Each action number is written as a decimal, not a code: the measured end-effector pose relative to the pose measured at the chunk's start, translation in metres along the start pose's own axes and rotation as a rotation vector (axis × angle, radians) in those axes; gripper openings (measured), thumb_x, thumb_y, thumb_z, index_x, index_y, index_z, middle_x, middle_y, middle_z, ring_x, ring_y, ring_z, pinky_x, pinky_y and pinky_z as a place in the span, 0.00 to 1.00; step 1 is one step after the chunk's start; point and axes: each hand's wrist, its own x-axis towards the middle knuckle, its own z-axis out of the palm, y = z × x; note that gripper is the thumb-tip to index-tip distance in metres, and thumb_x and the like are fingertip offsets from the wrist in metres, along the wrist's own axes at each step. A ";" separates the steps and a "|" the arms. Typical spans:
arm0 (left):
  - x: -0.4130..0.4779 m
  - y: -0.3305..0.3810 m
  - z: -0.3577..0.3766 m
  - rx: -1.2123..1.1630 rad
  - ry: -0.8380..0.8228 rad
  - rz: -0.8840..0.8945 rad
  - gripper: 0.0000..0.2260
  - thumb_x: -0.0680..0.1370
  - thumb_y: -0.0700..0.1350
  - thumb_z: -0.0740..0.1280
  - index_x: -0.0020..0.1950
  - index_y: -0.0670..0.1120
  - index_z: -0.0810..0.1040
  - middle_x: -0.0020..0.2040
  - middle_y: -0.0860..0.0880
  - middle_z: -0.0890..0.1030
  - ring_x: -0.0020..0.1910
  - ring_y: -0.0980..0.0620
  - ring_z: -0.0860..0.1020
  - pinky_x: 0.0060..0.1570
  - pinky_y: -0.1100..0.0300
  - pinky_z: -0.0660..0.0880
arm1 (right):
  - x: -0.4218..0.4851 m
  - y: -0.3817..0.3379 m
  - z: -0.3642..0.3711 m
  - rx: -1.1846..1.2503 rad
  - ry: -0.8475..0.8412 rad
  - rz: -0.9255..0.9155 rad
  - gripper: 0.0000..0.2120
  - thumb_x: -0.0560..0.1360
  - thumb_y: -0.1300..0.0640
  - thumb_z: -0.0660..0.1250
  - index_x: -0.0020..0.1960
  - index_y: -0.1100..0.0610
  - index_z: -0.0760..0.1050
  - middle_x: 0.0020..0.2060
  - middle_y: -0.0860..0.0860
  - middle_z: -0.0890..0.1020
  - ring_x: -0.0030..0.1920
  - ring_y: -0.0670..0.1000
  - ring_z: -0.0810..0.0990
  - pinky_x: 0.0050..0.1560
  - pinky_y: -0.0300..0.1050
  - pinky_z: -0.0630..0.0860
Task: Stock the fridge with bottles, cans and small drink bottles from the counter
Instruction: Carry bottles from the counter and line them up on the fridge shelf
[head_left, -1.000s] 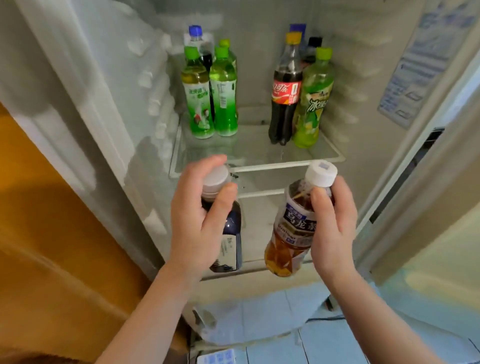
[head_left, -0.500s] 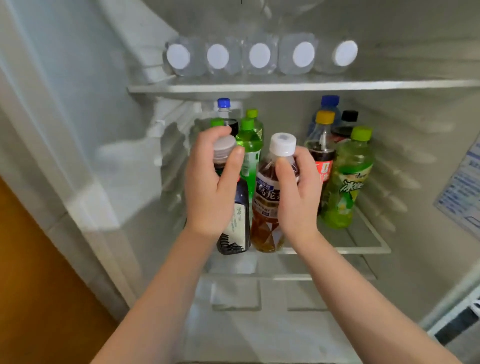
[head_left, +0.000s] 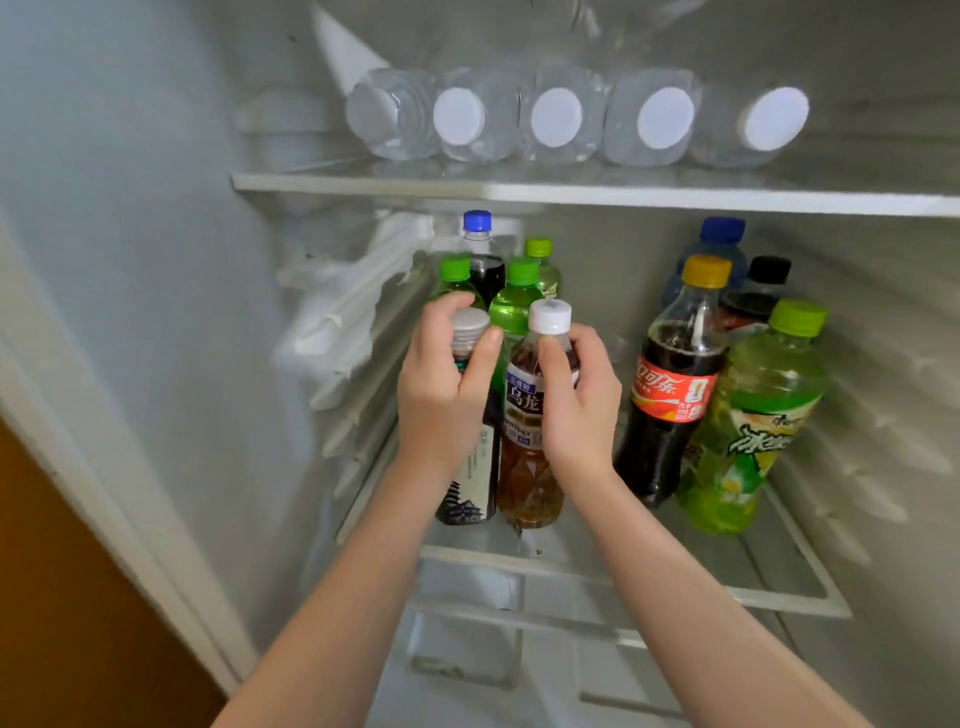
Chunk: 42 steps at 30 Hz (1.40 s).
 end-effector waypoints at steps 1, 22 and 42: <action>0.000 -0.002 0.001 -0.006 0.006 -0.003 0.15 0.76 0.52 0.63 0.63 0.52 0.71 0.53 0.57 0.76 0.51 0.61 0.75 0.52 0.71 0.69 | 0.000 0.001 0.000 -0.004 -0.010 0.007 0.12 0.72 0.41 0.57 0.48 0.46 0.73 0.38 0.36 0.78 0.38 0.38 0.75 0.40 0.35 0.71; -0.058 -0.062 0.003 0.002 -0.101 -0.205 0.37 0.73 0.52 0.69 0.76 0.50 0.53 0.72 0.52 0.64 0.70 0.56 0.64 0.70 0.63 0.62 | -0.032 0.060 -0.032 -0.307 -0.418 0.091 0.31 0.67 0.50 0.71 0.67 0.42 0.64 0.59 0.38 0.75 0.58 0.40 0.74 0.59 0.40 0.73; -0.043 -0.074 0.009 -0.081 -0.168 -0.300 0.34 0.77 0.46 0.68 0.76 0.49 0.51 0.70 0.52 0.65 0.68 0.59 0.67 0.66 0.68 0.63 | -0.018 0.065 -0.010 -0.472 -0.364 0.303 0.23 0.70 0.48 0.72 0.62 0.55 0.72 0.54 0.52 0.81 0.56 0.53 0.79 0.54 0.49 0.75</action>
